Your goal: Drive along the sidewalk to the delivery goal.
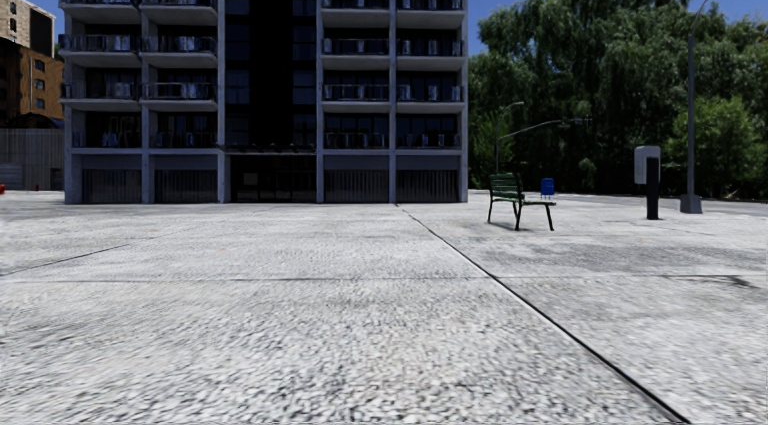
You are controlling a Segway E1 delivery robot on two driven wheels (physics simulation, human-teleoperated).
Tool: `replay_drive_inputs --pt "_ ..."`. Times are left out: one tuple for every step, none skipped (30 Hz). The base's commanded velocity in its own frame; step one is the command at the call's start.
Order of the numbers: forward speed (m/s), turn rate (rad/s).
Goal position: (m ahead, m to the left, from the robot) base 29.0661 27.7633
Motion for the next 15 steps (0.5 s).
replay_drive_inputs --pt "2.0 0.68" --pt "2.0 0.68" --pt "2.0 0.68" --pt "2.0 0.68" --pt "2.0 0.68" --pt "2.0 0.68" --pt "2.0 0.68" --pt "2.0 0.68" --pt "2.0 0.68" --pt "2.0 0.68" --pt "2.0 0.68" --pt "2.0 0.68" --pt "2.0 0.68" --pt "2.0 0.68" --pt "2.0 0.68"
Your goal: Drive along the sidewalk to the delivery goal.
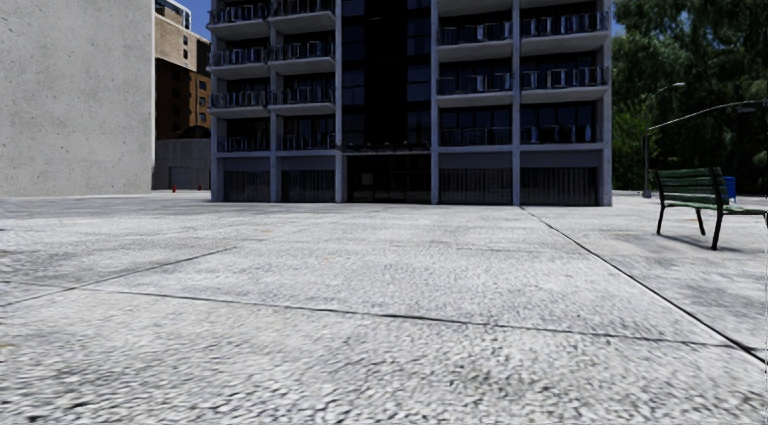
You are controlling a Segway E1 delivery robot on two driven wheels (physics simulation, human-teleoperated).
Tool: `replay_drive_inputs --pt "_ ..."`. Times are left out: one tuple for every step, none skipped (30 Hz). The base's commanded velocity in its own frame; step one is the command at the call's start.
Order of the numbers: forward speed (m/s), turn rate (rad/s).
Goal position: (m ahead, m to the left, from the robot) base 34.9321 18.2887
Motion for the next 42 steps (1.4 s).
replay_drive_inputs --pt "2.0 0.68" --pt "2.0 0.68" --pt "2.0 0.68" --pt "2.0 0.68" --pt "2.0 0.68" --pt "2.0 0.68" --pt "2.0 0.68" --pt "2.0 0.68" --pt "2.0 0.68" --pt "2.0 0.68" --pt "2.0 0.68" --pt "2.0 0.68" --pt "2.0 0.68" --pt "2.0 0.68" --pt "2.0 0.68" --pt "2.0 0.68" --pt "2.0 0.68" --pt "2.0 0.68" --pt "2.0 0.68" --pt "2.0 0.68" --pt "2.0 0.68" --pt "2.0 0.68" --pt "2.0 0.68" --pt "2.0 0.68" --pt "2.0 0.68" --pt "2.0 0.68" --pt "2.0 0.0" --pt "2.0 0.0" --pt "2.0 0.0" --pt "2.0 0.0" --pt "2.0 0.0" --pt "2.0 0.0" --pt "2.0 0.0" --pt "2.0 0.0" --pt "2.0 0.0" --pt "2.0 0.0" --pt "2.0 0.0" --pt "2.0 0.0" --pt "2.0 0.0" --pt "2.0 0.0" --pt "2.0 0.0" --pt "2.0 0.0"
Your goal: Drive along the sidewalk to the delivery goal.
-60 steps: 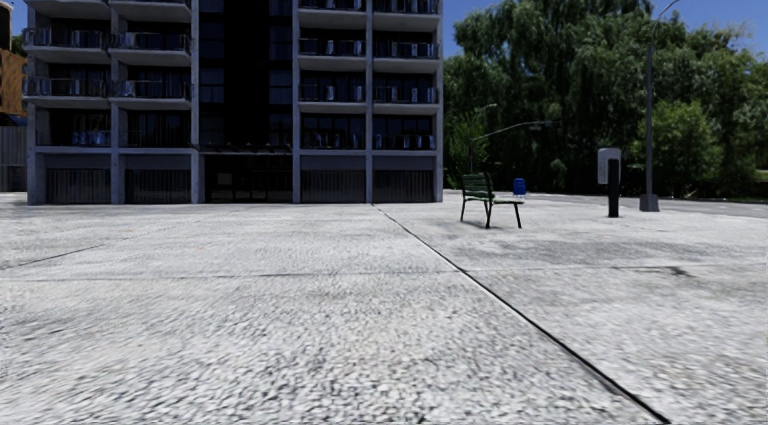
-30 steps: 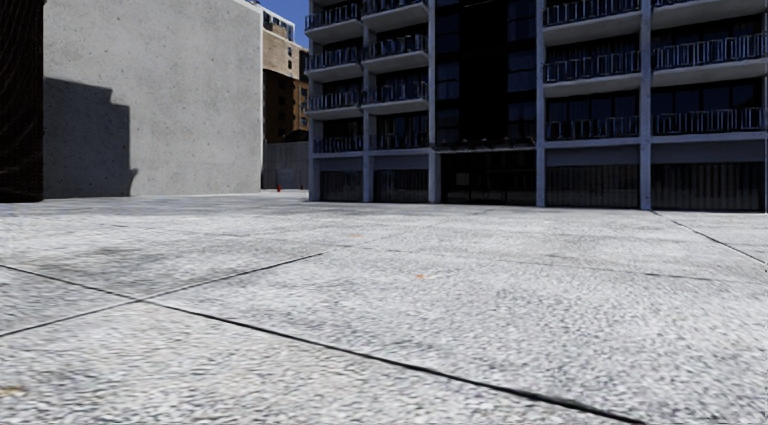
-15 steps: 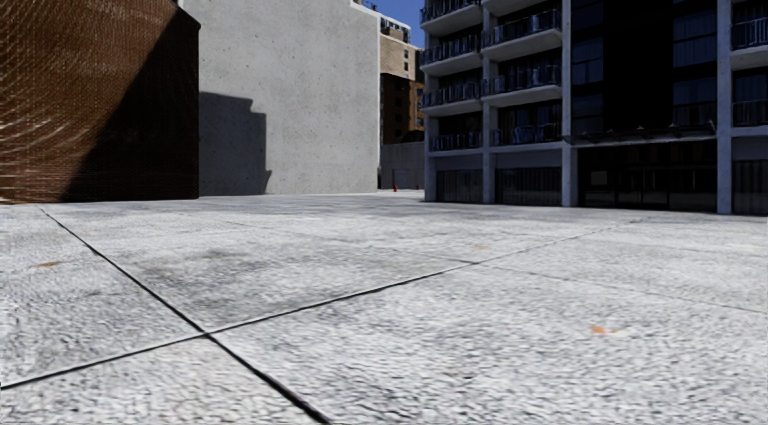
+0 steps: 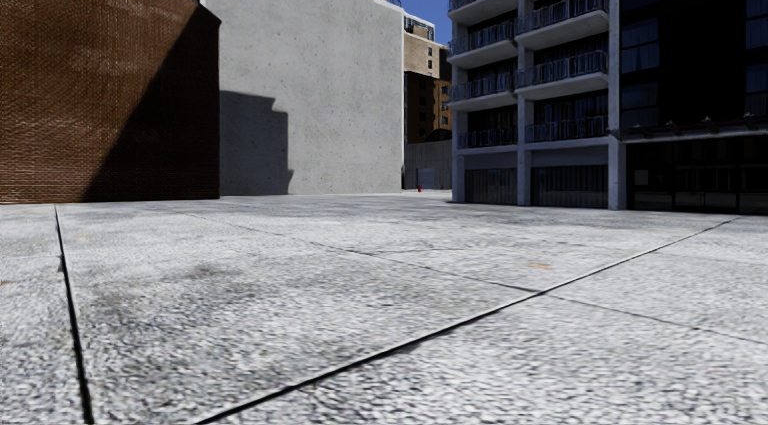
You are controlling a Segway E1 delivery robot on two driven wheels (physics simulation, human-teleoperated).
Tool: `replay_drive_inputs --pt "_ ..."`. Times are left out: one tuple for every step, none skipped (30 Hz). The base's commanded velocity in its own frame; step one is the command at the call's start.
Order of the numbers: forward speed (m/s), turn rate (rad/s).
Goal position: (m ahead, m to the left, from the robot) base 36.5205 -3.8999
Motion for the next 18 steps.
replay_drive_inputs --pt "2.0 0.0" --pt "2.0 0.0" --pt "2.0 0.0" --pt "2.0 0.0" --pt "2.0 0.0" --pt "2.0 0.0" --pt "2.0 0.0" --pt "2.0 0.0" --pt "2.0 0.0" --pt "2.0 0.0" --pt "2.0 0.0" --pt "2.0 0.0" --pt "2.0 0.0" --pt "2.0 0.0" --pt "2.0 0.0" --pt "2.0 0.0" --pt "2.0 0.0" --pt "2.0 0.0"
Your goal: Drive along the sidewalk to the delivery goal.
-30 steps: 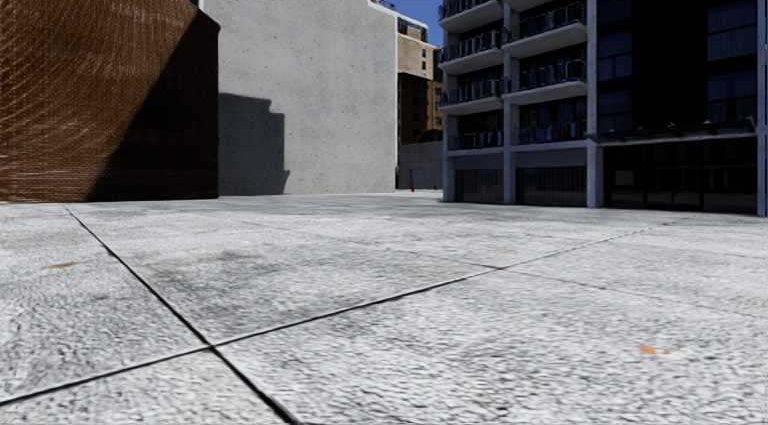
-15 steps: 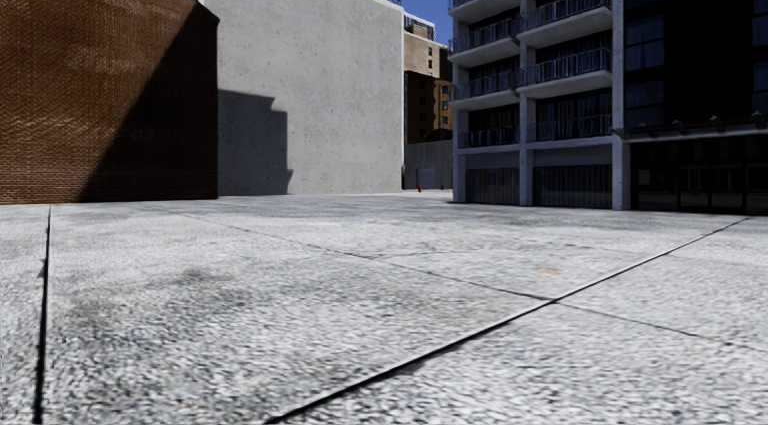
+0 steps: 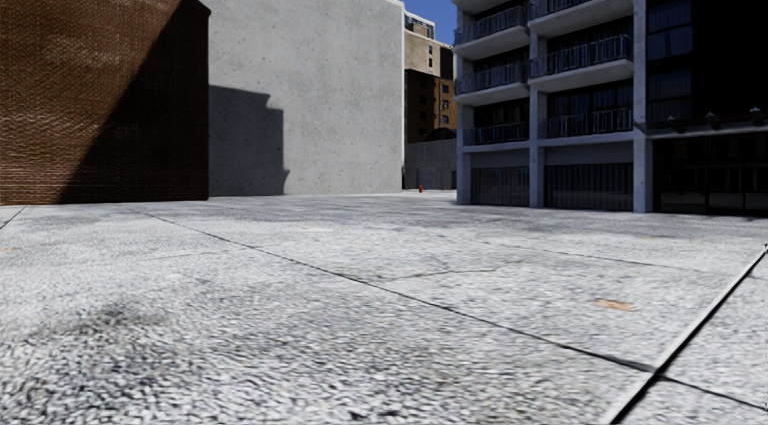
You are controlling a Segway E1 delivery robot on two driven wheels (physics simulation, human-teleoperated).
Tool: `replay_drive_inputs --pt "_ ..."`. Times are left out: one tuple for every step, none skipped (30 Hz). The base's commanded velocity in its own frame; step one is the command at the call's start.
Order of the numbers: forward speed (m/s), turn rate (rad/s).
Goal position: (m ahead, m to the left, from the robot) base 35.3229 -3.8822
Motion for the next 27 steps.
replay_drive_inputs --pt "2.0 0.0" --pt "2.0 0.0" --pt "2.0 0.0" --pt "2.0 0.0" --pt "2.0 0.0" --pt "2.0 0.0" --pt "2.0 0.0" --pt "2.0 0.0" --pt "2.0 0.0" --pt "2.0 0.0" --pt "2.0 0.0" --pt "2.0 0.0" --pt "2.0 0.0" --pt "2.0 0.0" --pt "2.0 0.0" --pt "2.0 0.0" --pt "2.0 0.0" --pt "2.0 0.0" --pt "2.0 0.0" --pt "2.0 0.0" --pt "2.0 0.0" --pt "2.0 0.0" --pt "2.0 0.0" --pt "2.0 0.0" --pt "2.0 0.0" --pt "2.0 0.0" --pt "2.0 0.0"
